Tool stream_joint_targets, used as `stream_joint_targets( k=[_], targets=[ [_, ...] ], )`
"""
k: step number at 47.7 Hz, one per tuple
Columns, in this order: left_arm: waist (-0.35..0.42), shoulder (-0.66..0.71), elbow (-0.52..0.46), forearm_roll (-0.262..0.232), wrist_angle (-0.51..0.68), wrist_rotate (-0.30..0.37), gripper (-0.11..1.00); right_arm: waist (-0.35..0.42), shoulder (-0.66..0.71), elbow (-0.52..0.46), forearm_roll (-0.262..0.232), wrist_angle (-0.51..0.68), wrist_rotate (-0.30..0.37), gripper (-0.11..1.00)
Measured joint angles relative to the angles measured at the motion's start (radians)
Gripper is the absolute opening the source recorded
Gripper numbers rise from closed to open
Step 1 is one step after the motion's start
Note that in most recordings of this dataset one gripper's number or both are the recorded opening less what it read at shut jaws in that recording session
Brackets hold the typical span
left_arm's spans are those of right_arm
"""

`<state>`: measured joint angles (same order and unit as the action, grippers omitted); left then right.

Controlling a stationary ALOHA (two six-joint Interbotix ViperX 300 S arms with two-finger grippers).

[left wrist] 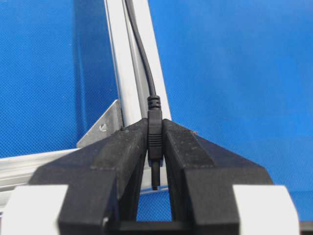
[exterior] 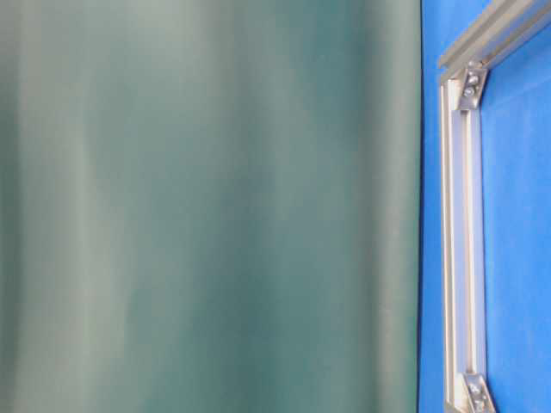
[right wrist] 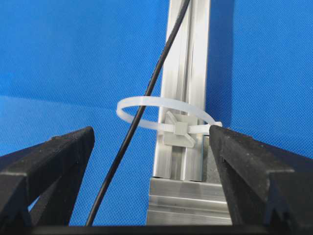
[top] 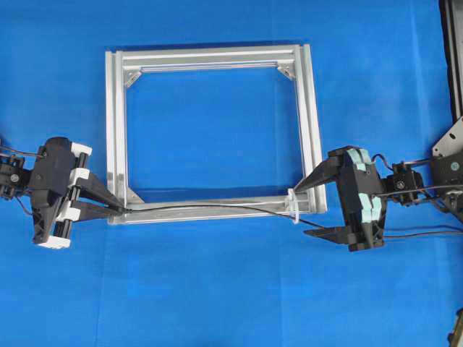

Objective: Insert the wire through the string loop located on the right side.

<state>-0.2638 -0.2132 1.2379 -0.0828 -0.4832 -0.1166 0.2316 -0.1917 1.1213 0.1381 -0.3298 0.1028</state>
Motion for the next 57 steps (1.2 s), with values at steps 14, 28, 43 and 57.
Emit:
stream_joint_targets(
  k=[14, 28, 43, 57],
  targets=[
    [0.000, -0.003, 0.000, 0.000, -0.002, -0.008, 0.91, 0.000, 0.000, -0.002, 0.000, 0.000, 0.000, 0.87],
    [0.002, -0.015, -0.009, 0.000, 0.000, -0.009, 0.89, 0.000, -0.017, -0.002, 0.000, 0.005, 0.000, 0.87],
    [0.015, -0.123, -0.041, 0.000, 0.057, 0.002, 0.89, -0.040, -0.196, -0.014, 0.000, 0.146, 0.002, 0.87],
    [0.028, -0.184, -0.043, 0.000, 0.071, 0.000, 0.88, -0.060, -0.291, -0.014, -0.002, 0.198, 0.002, 0.87]
  ],
)
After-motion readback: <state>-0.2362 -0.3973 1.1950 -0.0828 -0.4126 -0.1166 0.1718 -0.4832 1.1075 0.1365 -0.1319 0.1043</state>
